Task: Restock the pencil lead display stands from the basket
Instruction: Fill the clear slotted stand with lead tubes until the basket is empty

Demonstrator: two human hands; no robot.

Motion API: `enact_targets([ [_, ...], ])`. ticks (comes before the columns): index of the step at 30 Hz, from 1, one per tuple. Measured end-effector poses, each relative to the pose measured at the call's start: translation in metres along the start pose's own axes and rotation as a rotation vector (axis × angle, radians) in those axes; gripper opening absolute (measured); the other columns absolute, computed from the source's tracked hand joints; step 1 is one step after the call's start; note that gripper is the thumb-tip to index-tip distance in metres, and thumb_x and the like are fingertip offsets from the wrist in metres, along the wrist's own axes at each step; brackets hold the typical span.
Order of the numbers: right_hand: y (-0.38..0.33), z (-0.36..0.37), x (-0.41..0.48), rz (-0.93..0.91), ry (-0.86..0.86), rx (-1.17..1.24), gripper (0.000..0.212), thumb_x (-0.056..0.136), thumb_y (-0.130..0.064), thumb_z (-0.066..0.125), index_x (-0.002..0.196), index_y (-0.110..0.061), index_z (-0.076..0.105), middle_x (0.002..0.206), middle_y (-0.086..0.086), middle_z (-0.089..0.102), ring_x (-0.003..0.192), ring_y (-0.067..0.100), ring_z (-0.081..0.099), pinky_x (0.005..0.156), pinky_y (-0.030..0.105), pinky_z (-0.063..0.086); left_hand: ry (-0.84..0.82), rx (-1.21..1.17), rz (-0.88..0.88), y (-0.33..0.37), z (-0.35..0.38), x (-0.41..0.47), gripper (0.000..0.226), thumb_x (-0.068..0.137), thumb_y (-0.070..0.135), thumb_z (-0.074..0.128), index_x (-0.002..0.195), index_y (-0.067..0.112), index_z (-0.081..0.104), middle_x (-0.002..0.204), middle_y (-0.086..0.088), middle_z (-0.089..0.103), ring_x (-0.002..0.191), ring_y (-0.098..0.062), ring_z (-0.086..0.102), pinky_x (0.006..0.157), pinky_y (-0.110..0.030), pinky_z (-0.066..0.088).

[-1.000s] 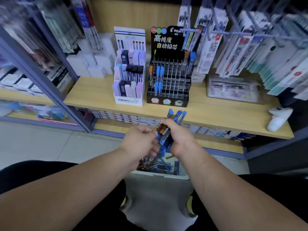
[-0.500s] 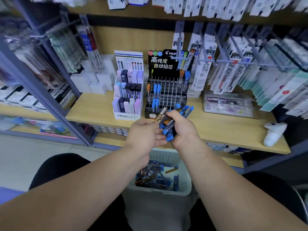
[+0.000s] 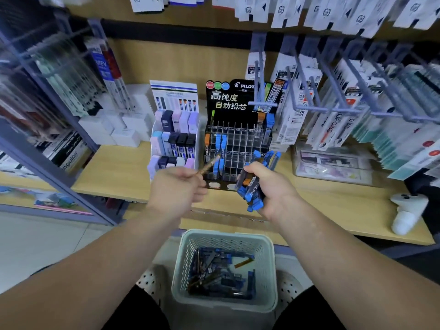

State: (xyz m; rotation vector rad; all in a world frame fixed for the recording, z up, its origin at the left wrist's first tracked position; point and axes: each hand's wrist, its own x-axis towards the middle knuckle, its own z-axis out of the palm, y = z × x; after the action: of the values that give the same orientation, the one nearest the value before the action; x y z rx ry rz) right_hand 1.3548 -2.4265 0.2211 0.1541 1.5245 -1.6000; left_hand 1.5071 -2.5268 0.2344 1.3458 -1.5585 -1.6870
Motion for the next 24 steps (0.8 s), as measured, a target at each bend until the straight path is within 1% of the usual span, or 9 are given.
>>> enact_targets([
  [3,0.001,0.0,0.008,0.033,-0.023,0.038,0.015,0.089,-0.013,0.072,0.097,-0.002,0.067,0.074,0.012,0.073,0.055,0.022,0.068,0.059,0.034,0.06,0.056,0.172,0.133,0.003,-0.012,0.038,0.009,0.094,-0.001,0.06,0.097,0.004,0.068,0.079,-0.013,0.073,0.062,-0.016,0.072,0.055,-0.025,0.056],
  [7,-0.001,0.005,0.016,0.05,-0.067,0.072,0.012,0.091,-0.014,0.07,0.087,-0.003,0.067,0.071,0.01,0.072,0.054,0.021,0.068,0.064,0.033,0.057,-0.034,0.303,0.251,0.018,-0.019,0.073,0.012,0.093,0.0,0.061,0.091,0.011,0.058,0.075,-0.012,0.073,0.066,-0.024,0.073,0.06,-0.031,0.057],
  [10,-0.005,0.007,0.023,0.058,-0.093,0.076,0.017,0.092,-0.016,0.069,0.079,-0.005,0.067,0.071,0.009,0.071,0.054,0.02,0.066,0.073,0.038,0.052,-0.111,0.386,0.312,0.037,-0.023,0.09,0.009,0.089,0.0,0.067,0.087,0.009,0.066,0.068,-0.011,0.072,0.062,-0.026,0.071,0.06,-0.035,0.057],
  [14,-0.006,0.008,0.03,0.062,-0.115,0.05,0.018,0.091,-0.019,0.069,0.081,-0.005,0.065,0.076,0.01,0.07,0.059,0.019,0.067,0.074,0.035,0.054,-0.123,0.531,0.419,0.052,-0.028,0.107,0.011,0.088,0.012,0.073,0.081,0.02,0.071,0.063,-0.003,0.07,0.057,-0.019,0.063,0.06,-0.038,0.053],
  [16,-0.007,0.01,0.031,0.06,-0.107,0.049,0.02,0.092,-0.018,0.068,0.077,-0.006,0.065,0.073,0.009,0.07,0.058,0.018,0.066,0.074,0.035,0.054,-0.104,0.663,0.511,0.054,-0.029,0.11,0.011,0.087,0.015,0.074,0.081,0.024,0.071,0.065,0.0,0.07,0.059,-0.015,0.063,0.061,-0.031,0.051],
  [18,-0.009,0.012,0.031,0.058,-0.088,0.065,0.019,0.092,-0.016,0.067,0.075,-0.007,0.066,0.071,0.008,0.07,0.059,0.019,0.066,0.073,0.035,0.055,-0.107,0.723,0.589,0.056,-0.029,0.108,0.011,0.086,0.015,0.074,0.083,0.025,0.072,0.069,0.003,0.071,0.064,-0.011,0.066,0.063,-0.025,0.052],
  [21,-0.014,0.013,0.03,0.065,-0.071,0.099,0.014,0.091,-0.013,0.068,0.078,-0.007,0.067,0.072,0.008,0.071,0.061,0.02,0.067,0.077,0.036,0.055,-0.105,0.788,0.675,0.058,-0.03,0.109,0.009,0.086,0.013,0.075,0.087,0.022,0.074,0.071,0.008,0.068,0.064,-0.005,0.063,0.058,-0.005,0.042],
  [23,-0.016,0.014,0.031,0.072,-0.063,0.12,0.011,0.09,-0.012,0.069,0.081,-0.007,0.067,0.071,0.008,0.071,0.062,0.02,0.067,0.082,0.037,0.054,-0.096,0.867,0.78,0.057,-0.028,0.113,0.008,0.086,0.013,0.074,0.091,0.019,0.076,0.072,0.009,0.064,0.064,0.0,0.058,0.061,-0.004,0.038],
  [24,-0.016,0.015,0.032,0.075,-0.061,0.123,0.01,0.09,-0.011,0.069,0.082,-0.006,0.067,0.071,0.008,0.071,0.062,0.02,0.067,0.081,0.037,0.055,-0.098,0.892,0.848,0.056,-0.025,0.115,0.009,0.086,0.011,0.074,0.093,0.016,0.077,0.075,0.009,0.063,0.065,-0.001,0.055,0.064,-0.007,0.038],
])
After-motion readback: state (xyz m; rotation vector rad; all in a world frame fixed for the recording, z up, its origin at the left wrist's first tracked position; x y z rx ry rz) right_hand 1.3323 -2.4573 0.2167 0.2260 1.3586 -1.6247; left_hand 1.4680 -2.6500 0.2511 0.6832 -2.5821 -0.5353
